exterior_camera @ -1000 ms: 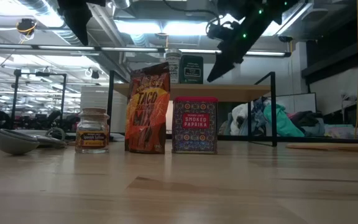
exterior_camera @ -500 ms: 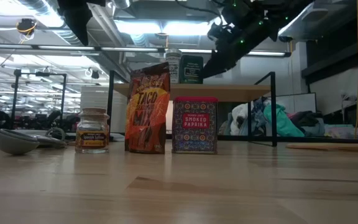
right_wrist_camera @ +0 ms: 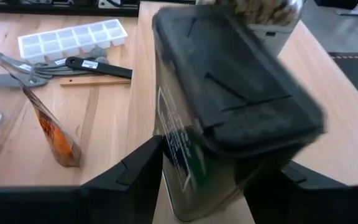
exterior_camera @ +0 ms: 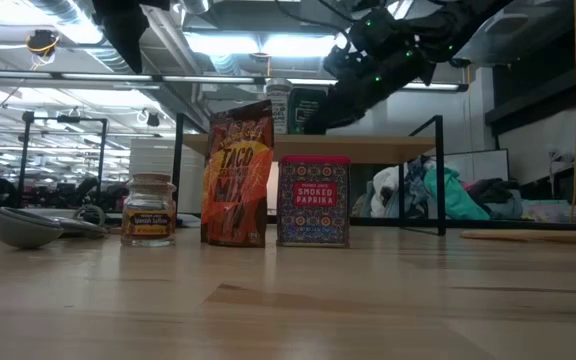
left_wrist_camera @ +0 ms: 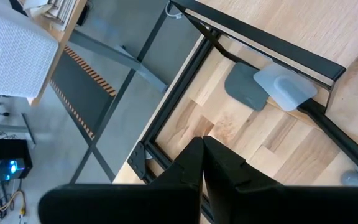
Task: Shelf spices
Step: Remove the green seasoning can from the shelf
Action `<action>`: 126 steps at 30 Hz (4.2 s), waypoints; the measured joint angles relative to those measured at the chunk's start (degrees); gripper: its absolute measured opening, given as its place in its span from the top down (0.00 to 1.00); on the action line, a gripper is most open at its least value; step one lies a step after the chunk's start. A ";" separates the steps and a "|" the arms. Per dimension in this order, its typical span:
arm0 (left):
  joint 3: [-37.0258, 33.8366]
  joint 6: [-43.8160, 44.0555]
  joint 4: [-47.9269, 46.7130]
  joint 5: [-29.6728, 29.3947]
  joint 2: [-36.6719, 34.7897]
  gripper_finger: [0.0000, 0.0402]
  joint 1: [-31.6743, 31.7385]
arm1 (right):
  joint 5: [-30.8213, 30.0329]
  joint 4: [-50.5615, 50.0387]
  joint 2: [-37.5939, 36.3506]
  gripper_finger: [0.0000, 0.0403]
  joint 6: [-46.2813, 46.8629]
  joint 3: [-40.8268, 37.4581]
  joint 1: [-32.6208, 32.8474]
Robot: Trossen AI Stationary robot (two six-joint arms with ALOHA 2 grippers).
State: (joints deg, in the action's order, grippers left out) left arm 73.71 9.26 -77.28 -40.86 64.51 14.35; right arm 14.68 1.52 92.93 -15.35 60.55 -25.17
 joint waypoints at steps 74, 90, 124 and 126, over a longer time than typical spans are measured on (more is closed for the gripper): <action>-2.80 -1.19 4.94 1.94 0.00 0.99 -0.02 | -49.63 38.37 3.80 0.73 45.09 -36.26 52.89; -2.80 -0.22 4.92 4.60 0.00 0.99 -0.01 | -49.32 42.14 10.53 0.53 44.28 -34.50 52.89; -2.80 -17.54 32.53 1.44 11.63 0.63 0.07 | -47.67 32.39 -3.70 0.39 26.97 -33.94 52.89; -2.80 -17.79 35.95 -2.56 13.39 0.57 0.07 | -47.65 32.16 -3.70 0.39 26.86 -33.94 52.89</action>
State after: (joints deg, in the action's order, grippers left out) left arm 70.91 -8.54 -41.33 -43.42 77.90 14.41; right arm -32.97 33.68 89.23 11.51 26.61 27.73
